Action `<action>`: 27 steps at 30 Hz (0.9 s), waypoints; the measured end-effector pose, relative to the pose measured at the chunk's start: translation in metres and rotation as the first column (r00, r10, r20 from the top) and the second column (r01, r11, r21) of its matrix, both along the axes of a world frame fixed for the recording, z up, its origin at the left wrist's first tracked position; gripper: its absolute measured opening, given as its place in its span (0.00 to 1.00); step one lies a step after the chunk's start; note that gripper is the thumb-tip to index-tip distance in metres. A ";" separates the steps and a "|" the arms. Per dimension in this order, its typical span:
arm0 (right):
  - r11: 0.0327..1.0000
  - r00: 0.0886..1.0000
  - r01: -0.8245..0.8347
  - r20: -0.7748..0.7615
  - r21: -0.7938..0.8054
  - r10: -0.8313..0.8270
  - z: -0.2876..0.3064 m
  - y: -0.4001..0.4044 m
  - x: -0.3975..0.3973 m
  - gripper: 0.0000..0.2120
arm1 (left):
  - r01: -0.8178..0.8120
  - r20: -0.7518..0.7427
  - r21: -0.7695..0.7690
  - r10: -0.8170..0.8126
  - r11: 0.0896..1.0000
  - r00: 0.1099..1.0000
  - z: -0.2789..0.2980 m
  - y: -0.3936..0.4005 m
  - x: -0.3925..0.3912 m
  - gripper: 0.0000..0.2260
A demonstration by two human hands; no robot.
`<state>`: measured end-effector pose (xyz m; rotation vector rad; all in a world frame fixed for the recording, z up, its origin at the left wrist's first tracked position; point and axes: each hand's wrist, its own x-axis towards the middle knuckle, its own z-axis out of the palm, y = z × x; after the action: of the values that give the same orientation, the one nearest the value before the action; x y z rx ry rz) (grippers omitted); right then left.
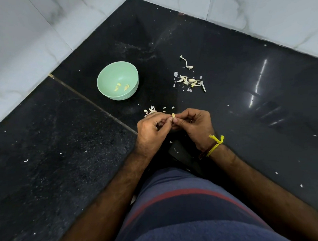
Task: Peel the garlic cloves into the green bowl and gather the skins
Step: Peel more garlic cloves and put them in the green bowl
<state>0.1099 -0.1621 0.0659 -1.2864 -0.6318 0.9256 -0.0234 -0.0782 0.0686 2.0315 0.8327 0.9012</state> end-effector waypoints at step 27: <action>1.000 0.989 0.016 -0.145 -0.012 -0.018 -0.007 -0.001 -0.006 0.06 | -0.125 0.038 -0.440 0.158 0.889 0.987 0.005 -0.011 0.010 0.03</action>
<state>0.1043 -0.1636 0.0587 -1.2199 -0.5022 0.9995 -0.0130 -0.0893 0.0736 1.5542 1.0488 0.7770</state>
